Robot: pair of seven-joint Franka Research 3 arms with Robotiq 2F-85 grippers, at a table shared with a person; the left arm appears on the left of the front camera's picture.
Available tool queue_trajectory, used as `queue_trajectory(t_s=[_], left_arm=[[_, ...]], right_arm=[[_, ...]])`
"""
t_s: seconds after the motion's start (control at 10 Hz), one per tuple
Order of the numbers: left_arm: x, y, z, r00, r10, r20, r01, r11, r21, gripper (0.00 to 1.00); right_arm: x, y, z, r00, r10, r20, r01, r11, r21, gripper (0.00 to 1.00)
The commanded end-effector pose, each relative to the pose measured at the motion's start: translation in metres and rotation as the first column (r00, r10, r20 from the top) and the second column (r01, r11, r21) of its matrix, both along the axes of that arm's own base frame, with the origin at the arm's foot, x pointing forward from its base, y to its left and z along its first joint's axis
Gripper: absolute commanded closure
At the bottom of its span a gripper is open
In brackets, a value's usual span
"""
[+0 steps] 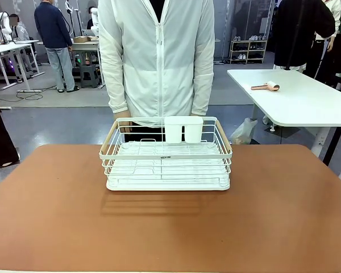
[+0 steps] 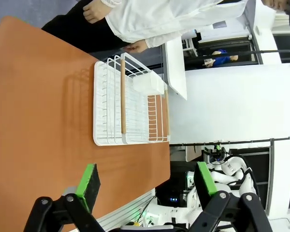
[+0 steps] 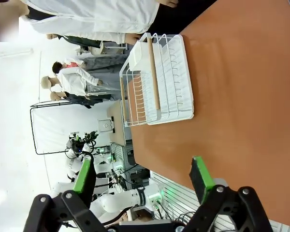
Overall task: Clean the table.
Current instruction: Pick up the Lint Roller when the human hands it over.
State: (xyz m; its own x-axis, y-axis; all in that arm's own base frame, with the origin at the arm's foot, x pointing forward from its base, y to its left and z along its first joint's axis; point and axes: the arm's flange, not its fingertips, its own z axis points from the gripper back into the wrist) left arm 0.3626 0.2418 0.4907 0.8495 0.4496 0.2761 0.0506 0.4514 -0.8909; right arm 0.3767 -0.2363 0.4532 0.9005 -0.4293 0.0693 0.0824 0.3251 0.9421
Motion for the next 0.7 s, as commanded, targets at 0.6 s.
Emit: queue_trajectory(t_s=[0.6], left_arm=[[0.0000,0.0000,0.0000,1.000,0.000,0.000,0.000,1.000,0.000,0.00]], right_arm=[[0.0000,0.0000,0.0000,1.000,0.000,0.000,0.000,1.000,0.000,0.00]])
